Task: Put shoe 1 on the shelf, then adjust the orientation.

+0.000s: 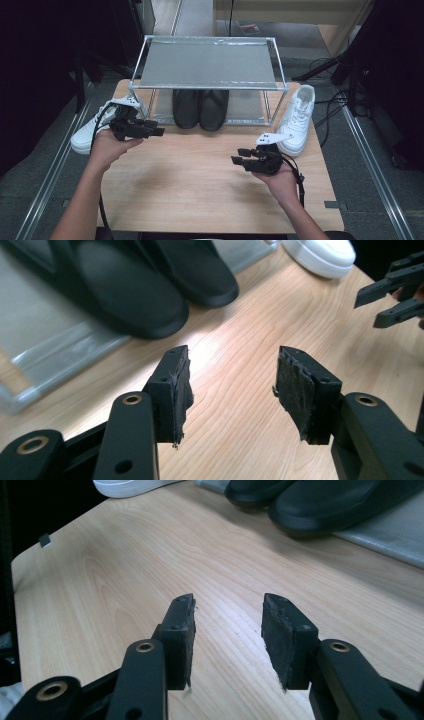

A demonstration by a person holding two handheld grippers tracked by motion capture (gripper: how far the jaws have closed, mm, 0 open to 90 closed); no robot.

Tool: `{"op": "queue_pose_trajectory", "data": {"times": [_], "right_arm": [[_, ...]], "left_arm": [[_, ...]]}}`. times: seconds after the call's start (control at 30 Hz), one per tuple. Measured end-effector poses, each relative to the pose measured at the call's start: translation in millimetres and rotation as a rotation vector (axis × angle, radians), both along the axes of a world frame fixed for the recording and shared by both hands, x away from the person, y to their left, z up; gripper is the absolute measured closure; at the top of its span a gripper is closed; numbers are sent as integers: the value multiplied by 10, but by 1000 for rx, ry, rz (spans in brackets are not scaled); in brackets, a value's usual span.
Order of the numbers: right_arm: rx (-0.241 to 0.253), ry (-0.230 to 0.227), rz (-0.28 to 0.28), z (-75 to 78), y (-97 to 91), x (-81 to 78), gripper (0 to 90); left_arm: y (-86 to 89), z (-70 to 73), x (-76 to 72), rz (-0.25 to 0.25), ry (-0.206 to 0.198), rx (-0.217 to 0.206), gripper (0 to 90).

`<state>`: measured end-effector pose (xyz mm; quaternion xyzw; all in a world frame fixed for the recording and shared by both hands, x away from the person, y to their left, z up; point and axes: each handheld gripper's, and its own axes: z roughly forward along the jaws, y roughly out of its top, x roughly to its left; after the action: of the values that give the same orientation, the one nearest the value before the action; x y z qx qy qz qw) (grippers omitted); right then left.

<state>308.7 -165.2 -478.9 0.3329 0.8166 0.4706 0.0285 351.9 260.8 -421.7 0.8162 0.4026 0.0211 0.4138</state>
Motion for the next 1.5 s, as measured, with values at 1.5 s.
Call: {"op": "queue_pose_trajectory", "data": {"times": [1.5], "right_arm": [[-14,26,-18,-59,-48,-28,566]], "left_arm": [[1201,-164,653,174,13,76,547]]}}
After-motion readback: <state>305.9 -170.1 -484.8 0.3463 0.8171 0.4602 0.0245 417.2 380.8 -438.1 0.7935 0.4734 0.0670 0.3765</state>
